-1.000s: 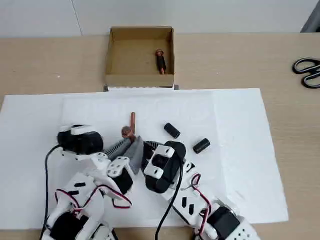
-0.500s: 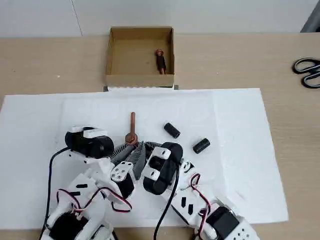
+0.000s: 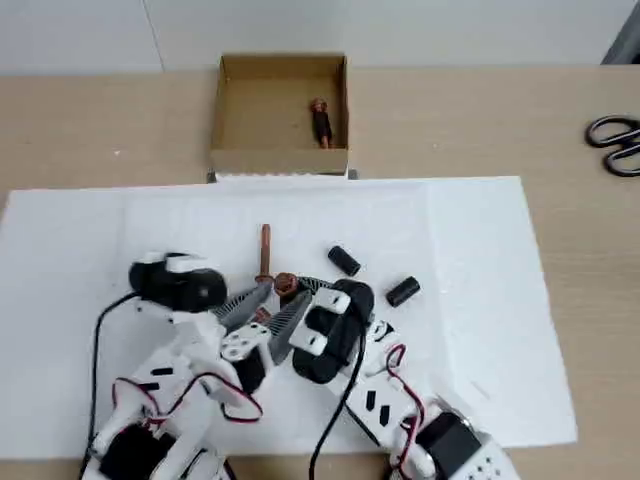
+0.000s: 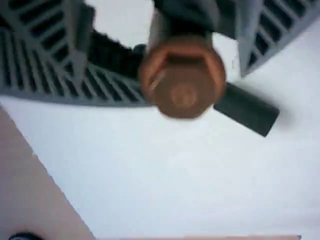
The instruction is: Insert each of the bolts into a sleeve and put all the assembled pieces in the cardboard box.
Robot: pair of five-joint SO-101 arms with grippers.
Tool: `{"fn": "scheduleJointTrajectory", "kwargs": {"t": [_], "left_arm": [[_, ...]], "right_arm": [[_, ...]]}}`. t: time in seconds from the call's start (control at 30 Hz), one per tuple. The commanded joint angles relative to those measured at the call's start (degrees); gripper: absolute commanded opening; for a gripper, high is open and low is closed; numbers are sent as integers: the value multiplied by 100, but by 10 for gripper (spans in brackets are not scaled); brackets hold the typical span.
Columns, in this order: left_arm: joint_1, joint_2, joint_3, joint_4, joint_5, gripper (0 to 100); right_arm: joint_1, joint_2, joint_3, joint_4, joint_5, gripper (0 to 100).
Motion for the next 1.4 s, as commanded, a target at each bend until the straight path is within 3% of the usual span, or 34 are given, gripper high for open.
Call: {"fn": "scheduleJointTrajectory", "kwargs": {"t": [0.0,0.4,0.57,0.73,0.9,1.2,1.37], "left_arm": [[-35,-26,-75,26,-18,203],[-62,-26,-418,9,-114,178],[-703,-35,-435,-352,-677,0],[-1310,-35,-409,-774,-1073,6],[-1934,-35,-277,-624,-1363,6],[-3218,-35,673,-501,-1916,6],[-3323,-35,1200,-492,-2251,6]], "right_arm": [[48,-66,-193,-207,18,4],[48,-75,18,-207,9,4],[48,-75,44,-207,9,4],[57,-75,44,-207,18,4],[101,-75,44,-198,26,4],[1077,-75,53,-198,0,4],[1824,-13,9,-154,-897,3]]}}
